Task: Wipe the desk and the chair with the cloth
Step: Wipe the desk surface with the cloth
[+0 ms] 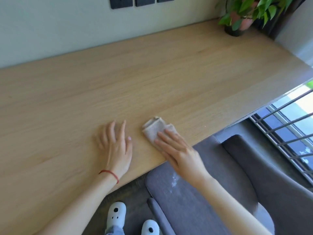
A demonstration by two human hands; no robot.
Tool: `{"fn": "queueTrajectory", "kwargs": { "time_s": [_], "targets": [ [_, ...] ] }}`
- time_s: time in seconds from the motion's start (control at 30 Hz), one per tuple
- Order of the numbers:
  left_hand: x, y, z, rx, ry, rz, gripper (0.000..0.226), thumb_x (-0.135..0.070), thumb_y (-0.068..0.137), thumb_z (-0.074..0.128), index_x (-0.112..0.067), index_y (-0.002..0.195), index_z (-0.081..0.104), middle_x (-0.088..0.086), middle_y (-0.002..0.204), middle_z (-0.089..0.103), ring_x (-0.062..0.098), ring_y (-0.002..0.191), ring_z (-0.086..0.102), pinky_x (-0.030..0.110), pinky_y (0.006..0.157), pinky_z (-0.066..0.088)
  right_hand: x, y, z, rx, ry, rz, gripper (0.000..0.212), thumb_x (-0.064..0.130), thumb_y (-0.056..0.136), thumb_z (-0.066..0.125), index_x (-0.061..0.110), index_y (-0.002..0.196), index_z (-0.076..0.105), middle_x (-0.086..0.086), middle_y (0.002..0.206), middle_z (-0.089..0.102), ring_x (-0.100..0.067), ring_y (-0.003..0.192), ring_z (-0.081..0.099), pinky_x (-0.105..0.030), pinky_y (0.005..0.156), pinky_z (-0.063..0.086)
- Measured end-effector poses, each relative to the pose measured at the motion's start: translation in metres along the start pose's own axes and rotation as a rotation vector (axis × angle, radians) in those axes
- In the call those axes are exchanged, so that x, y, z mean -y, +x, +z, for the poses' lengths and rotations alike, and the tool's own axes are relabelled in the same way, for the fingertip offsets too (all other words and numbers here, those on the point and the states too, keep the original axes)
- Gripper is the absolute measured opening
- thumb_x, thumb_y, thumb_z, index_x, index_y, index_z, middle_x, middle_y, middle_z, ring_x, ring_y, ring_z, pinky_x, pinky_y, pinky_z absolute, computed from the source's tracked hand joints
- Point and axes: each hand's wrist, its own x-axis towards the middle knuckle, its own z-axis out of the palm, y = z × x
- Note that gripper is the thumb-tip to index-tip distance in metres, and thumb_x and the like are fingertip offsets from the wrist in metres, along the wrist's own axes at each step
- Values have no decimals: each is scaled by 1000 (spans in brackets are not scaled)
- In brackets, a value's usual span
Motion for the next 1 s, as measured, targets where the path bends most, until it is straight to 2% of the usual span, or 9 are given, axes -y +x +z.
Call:
{"fn": "queueTrajectory", "kwargs": {
  "time_s": [0.1,0.2,0.27,0.47,0.6,0.73,0.87,0.93,1.0],
  "targets": [
    [20,-17,-7,70,178,15,56,-38,91,21,-20,144,33,13,155,24,37,143,14,63,114,6,-40,9,-22,-137,24,351,36,10,95,53,18,130,57,-4,145,49,-23,141,33,-47,105,45],
    [20,-20,-6,20,229,46,58,-39,90,18,-18,139,41,16,150,34,40,139,25,63,112,15,-40,49,-19,-271,-34,698,37,19,97,47,20,133,53,-1,149,43,-22,144,26,-47,112,33],
    [19,-19,-3,-6,220,36,55,-36,90,20,-18,136,45,16,147,38,40,137,28,63,110,18,-10,65,2,-265,-22,626,36,23,96,49,22,132,54,2,148,45,-21,143,29,-43,114,29],
    [24,-20,1,-75,160,57,43,-27,91,34,-18,131,50,13,146,40,37,137,29,60,111,16,88,18,33,-230,81,210,29,7,83,66,20,109,70,-1,125,67,-22,125,56,-36,102,48],
    [25,-25,-4,-132,-19,98,34,-11,92,45,-10,122,59,15,139,48,37,134,34,56,112,17,76,-38,9,-167,97,265,41,-2,84,60,28,111,68,12,127,64,-6,126,53,-26,82,53],
    [26,-47,-14,-190,-213,227,40,4,86,43,-4,123,55,19,125,52,33,116,48,41,100,37,48,-98,-8,-360,488,682,33,8,90,59,27,115,67,10,99,73,5,85,64,-24,75,49],
    [11,-101,-4,-202,-133,367,31,4,81,47,-4,108,60,16,104,57,32,89,53,41,77,46,26,-153,0,-499,989,1071,27,21,93,59,32,117,64,5,112,70,-18,105,65,-37,90,54],
    [0,-134,16,-106,-107,402,27,-1,82,47,-6,104,62,14,100,58,30,82,56,38,70,48,16,-170,11,-473,1161,1168,29,25,93,59,26,122,63,-3,118,69,-22,102,66,-38,86,56],
    [-8,-161,48,-30,-53,390,24,-7,82,48,-7,103,61,11,99,59,28,82,59,39,68,53,5,-179,24,-407,1386,1241,30,25,95,54,20,124,60,-9,117,67,-19,89,67,-30,72,59]
  ]
}}
